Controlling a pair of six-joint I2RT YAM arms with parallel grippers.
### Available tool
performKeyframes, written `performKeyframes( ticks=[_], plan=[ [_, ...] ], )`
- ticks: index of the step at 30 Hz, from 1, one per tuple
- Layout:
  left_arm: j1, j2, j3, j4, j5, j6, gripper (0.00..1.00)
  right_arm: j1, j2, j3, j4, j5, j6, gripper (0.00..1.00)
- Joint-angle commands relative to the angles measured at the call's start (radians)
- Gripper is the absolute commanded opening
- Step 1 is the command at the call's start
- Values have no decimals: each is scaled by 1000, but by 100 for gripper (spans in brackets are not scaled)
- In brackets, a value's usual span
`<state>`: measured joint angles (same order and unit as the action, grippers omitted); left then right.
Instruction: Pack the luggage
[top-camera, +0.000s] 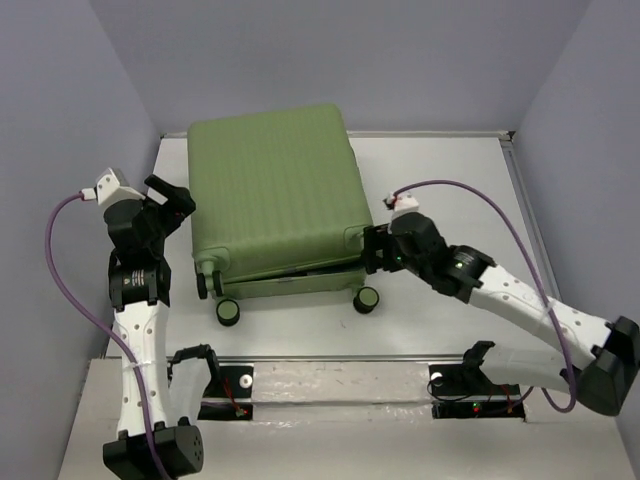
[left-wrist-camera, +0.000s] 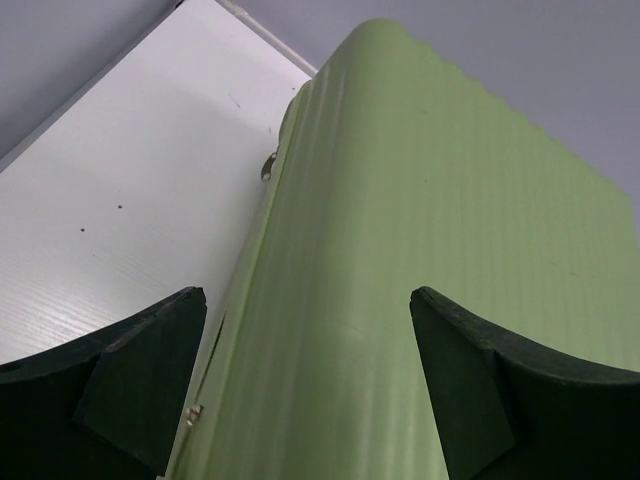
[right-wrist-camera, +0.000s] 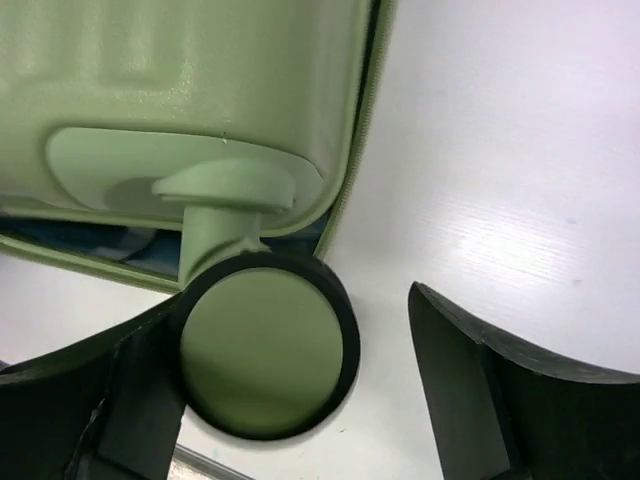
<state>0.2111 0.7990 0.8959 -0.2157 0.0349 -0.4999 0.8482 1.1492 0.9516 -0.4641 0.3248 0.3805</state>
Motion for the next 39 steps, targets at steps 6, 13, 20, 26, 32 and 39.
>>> performKeyframes(
  ticks=[6,13,20,26,32,39],
  plan=[
    [-9,-57,-8,9,148,1,95,-516,-273,-4,-64,59,-51,7],
    [-15,-21,9,25,194,7,96,-673,-253,114,-13,-335,-80,28],
    [-15,6,28,71,178,-2,97,-575,-335,116,-41,-776,-127,100],
    [-13,-3,-20,95,184,-20,97,-353,-215,69,10,-657,-103,100],
    [-15,-7,1,73,155,11,97,-233,-60,36,67,-436,-51,100],
    [-15,-4,-15,87,166,8,97,-203,72,-1,131,-367,-26,100]
  ],
)
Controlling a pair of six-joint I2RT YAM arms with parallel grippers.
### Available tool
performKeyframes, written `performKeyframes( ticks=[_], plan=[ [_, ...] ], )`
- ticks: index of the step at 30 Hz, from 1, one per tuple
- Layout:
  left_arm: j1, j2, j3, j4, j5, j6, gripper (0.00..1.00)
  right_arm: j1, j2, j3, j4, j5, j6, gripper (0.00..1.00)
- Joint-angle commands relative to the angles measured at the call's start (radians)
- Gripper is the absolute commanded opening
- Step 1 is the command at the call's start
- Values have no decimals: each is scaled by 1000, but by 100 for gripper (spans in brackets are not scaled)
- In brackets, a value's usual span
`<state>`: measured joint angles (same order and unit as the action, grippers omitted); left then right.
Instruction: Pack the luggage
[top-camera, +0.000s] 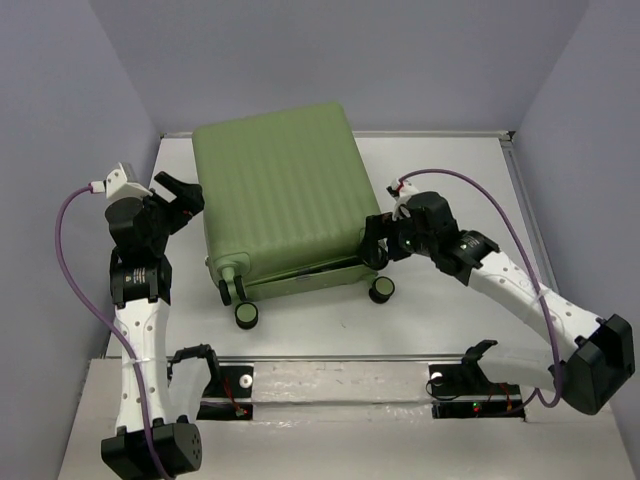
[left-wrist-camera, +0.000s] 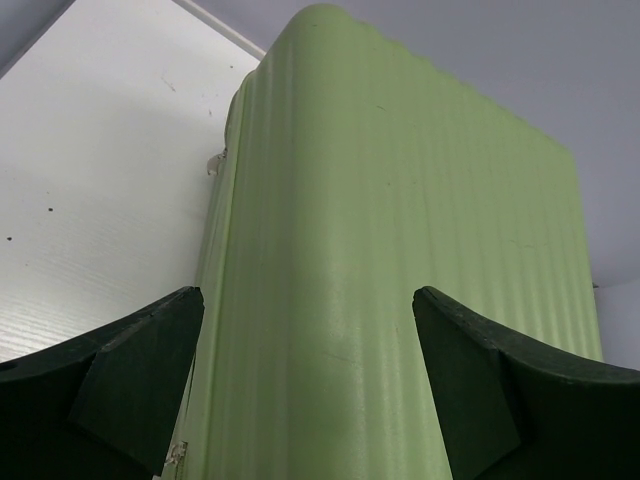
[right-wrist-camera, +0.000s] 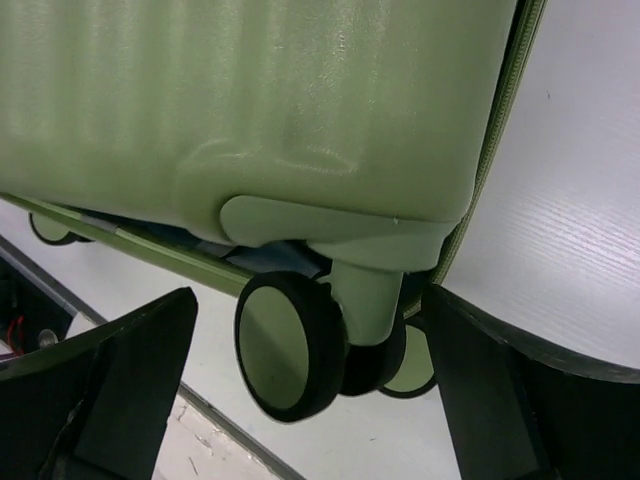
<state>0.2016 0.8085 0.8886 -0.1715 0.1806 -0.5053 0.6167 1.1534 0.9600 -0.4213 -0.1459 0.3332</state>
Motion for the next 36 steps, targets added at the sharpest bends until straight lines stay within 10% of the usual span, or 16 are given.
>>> performKeyframes(
  ticks=[1,8,13,33,36],
  plan=[
    [-5,-17,-10,44,20,14,97,29,81,-9,88,123,21,100],
    [-5,-28,-19,47,8,14,97,38,127,-23,115,141,33,72],
    [-5,-37,-16,46,8,17,97,38,40,-37,81,363,40,7],
    [-10,-65,-31,35,62,-1,97,-423,-1,307,-85,367,-123,7],
    [-8,22,39,61,36,-4,98,-423,-64,249,-51,84,-76,36]
  ],
)
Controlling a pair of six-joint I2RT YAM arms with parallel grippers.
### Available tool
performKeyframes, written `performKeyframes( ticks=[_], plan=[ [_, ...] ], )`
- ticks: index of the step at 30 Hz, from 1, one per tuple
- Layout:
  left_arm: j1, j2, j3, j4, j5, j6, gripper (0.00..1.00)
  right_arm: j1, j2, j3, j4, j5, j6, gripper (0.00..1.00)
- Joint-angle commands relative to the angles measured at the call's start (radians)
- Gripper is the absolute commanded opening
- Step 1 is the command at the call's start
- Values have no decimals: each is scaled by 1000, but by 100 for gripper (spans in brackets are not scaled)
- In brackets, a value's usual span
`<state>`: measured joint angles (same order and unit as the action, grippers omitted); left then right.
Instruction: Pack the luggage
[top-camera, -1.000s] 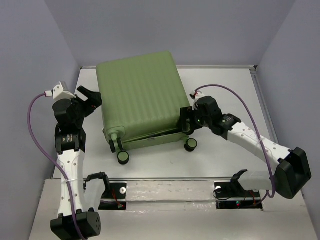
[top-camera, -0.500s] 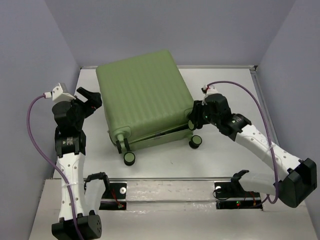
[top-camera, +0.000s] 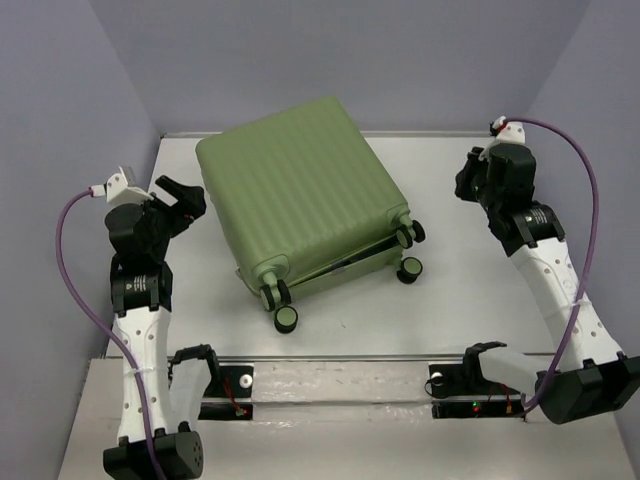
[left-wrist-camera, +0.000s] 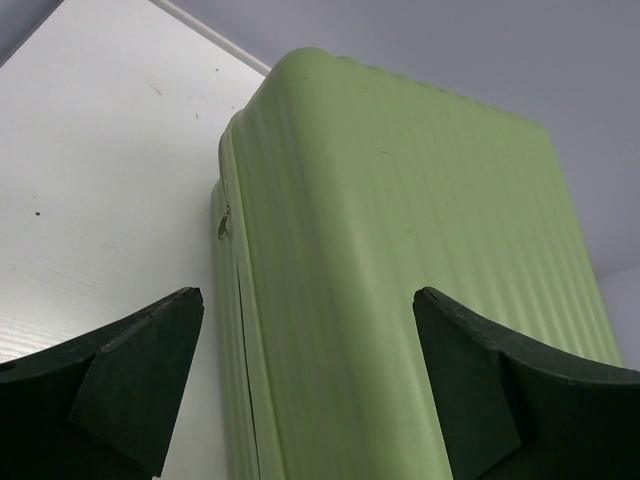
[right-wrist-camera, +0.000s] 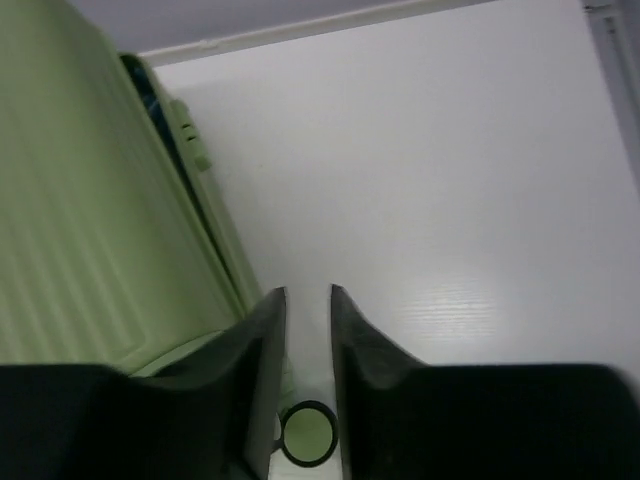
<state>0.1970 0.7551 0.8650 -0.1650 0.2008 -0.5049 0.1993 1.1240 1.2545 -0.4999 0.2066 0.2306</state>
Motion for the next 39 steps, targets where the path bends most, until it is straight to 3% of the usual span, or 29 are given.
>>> performKeyframes(
  ticks=[1,4,6,7,8,12,13,14,16,17,19,21,25,31,34,37,39],
  plan=[
    [-5,110,89,65,-4,-6,99,36,-59,-75,43,-324,41,44],
    [-4,286,225,108,11,-37,99,150,-144,-150,67,-381,76,57],
    [-5,390,323,102,14,-46,99,302,-173,-213,73,-340,95,56],
    [-4,496,429,99,12,-41,99,342,-197,-234,78,-323,105,28],
    [-4,548,481,90,20,-35,99,377,-205,-277,84,-313,114,10],
    [-4,861,808,-28,71,3,91,498,-214,-394,162,-285,153,7],
    [-5,907,809,-40,83,6,85,499,-214,-414,176,-283,159,7],
    [-4,947,889,-44,128,15,65,508,-216,-432,190,-280,164,7],
    [-4,1067,1006,-57,169,17,46,519,-219,-475,237,-279,171,7],
    [-2,1104,1047,-65,205,17,21,519,-220,-487,253,-283,170,7],
    [-7,1206,1163,-70,238,17,7,519,-213,-512,299,-273,167,7],
    [-16,1269,1239,-71,265,19,6,519,-178,-521,339,-265,165,7],
    [-80,1502,1545,-151,338,75,6,519,-90,-514,397,-215,180,7],
    [-152,1604,1496,-131,408,144,6,519,8,-443,416,-63,185,7],
    [-188,1552,1338,-56,440,173,6,519,33,-415,431,-35,173,7],
    [-192,1420,987,120,427,141,6,480,80,-365,458,-61,148,7],
    [-225,1344,831,269,390,69,6,451,117,-334,475,-99,131,7]
  ],
)
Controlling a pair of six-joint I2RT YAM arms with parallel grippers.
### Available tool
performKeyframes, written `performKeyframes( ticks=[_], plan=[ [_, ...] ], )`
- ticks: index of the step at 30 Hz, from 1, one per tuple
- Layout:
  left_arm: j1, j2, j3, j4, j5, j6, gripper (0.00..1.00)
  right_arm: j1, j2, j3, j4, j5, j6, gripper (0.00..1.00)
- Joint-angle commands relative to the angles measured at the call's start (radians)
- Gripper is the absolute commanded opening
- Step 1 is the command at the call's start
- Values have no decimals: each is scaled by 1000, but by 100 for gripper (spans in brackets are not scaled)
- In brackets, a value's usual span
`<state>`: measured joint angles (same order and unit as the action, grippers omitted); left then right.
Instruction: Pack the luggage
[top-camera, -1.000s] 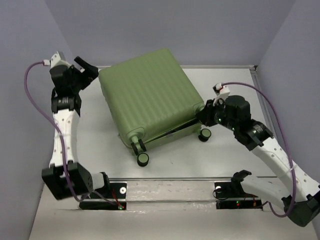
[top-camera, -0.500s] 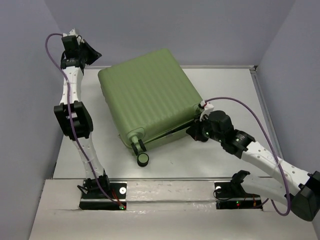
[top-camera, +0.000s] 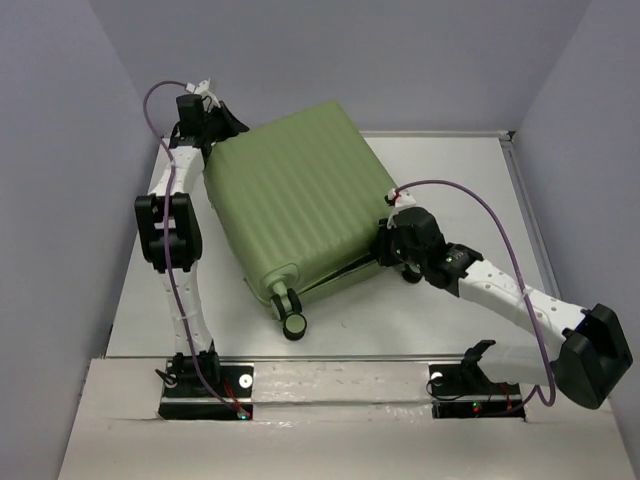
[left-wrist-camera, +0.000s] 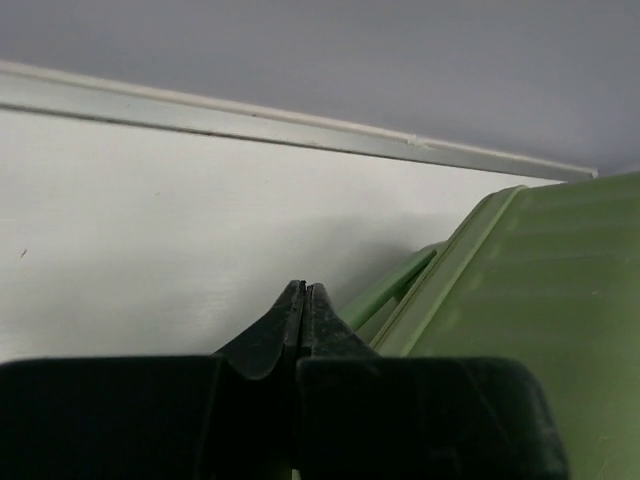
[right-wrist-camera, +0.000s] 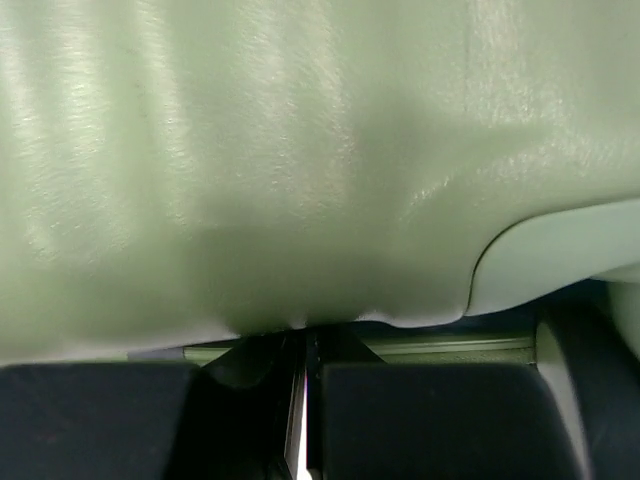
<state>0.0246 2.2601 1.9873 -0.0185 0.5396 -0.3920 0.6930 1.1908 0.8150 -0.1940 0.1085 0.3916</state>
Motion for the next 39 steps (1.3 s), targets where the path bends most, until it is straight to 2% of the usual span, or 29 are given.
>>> performKeyframes(
  ticks=[1,3,4,6,7,10,12,13,14,15,17,18,19,20,21,22,23,24,26,28,30,33,34,35,36,37,38,39],
  plan=[
    [-52,-234,-435,187,16,-98,6,-61,67,128,183,-32,-39,7],
    [-52,-305,-577,251,-19,-154,6,-88,84,156,226,-82,-62,7],
    [-52,-377,-720,279,-56,-183,6,-108,99,199,228,-99,-62,7],
    [-55,-491,-861,359,-90,-256,6,-174,157,249,234,-217,-63,7],
    [-60,-531,-980,373,-105,-275,6,-194,179,277,237,-255,-65,7],
    [-90,-698,-1184,385,-190,-310,6,-216,289,412,229,-366,-89,7],
    [-113,-845,-1277,376,-245,-309,6,-225,363,573,158,-447,-99,7],
    [-142,-900,-1359,370,-271,-308,6,-225,448,639,127,-486,-99,7],
    [-152,-953,-1395,362,-279,-308,6,-225,492,771,99,-527,-97,7],
    [-164,-1061,-1430,333,-294,-308,6,-225,535,835,53,-593,-70,7],
    [-198,-1172,-1508,290,-317,-314,6,-225,658,959,-2,-654,-37,7],
    [-212,-1285,-1557,254,-331,-324,6,-225,737,1074,-16,-706,2,7],
    [-224,-1342,-1558,238,-331,-335,6,-225,737,1130,-25,-730,25,7],
    [-236,-1391,-1594,217,-340,-358,6,-225,813,1186,-34,-759,45,9],
    [-262,-1445,-1611,181,-346,-369,6,-225,851,1245,-62,-795,65,11],
    [-278,-1537,-1625,163,-352,-381,6,-225,887,1370,-83,-808,99,22],
    [-288,-1577,-1642,140,-374,-389,6,-225,958,1432,-120,-826,114,27],
    [-313,-1649,-1653,118,-380,-410,6,-225,983,1529,-136,-842,130,41],
    [-331,-1698,-1665,104,-386,-421,6,-225,1001,1578,-159,-830,136,53],
    [-350,-1723,-1647,85,-391,-418,6,-225,962,1557,-160,-825,116,66],
    [-357,-1722,-1627,78,-398,-403,6,-225,876,1517,-160,-810,77,72],
    [-361,-1717,-1582,81,-424,-393,6,-225,741,1330,-173,-793,-14,72],
    [-361,-1717,-1552,77,-434,-377,6,-225,602,1243,-171,-762,-35,59],
    [-361,-1717,-1532,68,-482,-363,8,-225,517,1142,-167,-703,-55,42],
    [-359,-1706,-1509,46,-518,-348,10,-216,432,911,-121,-573,-74,23],
    [-359,-1694,-1484,37,-550,-335,12,-216,344,794,-90,-505,-68,7],
    [-357,-1676,-1426,34,-594,-309,18,-216,181,689,-75,-407,-60,7],
    [-354,-1648,-1391,38,-595,-295,21,-216,105,600,-78,-313,-51,7]
  ],
)
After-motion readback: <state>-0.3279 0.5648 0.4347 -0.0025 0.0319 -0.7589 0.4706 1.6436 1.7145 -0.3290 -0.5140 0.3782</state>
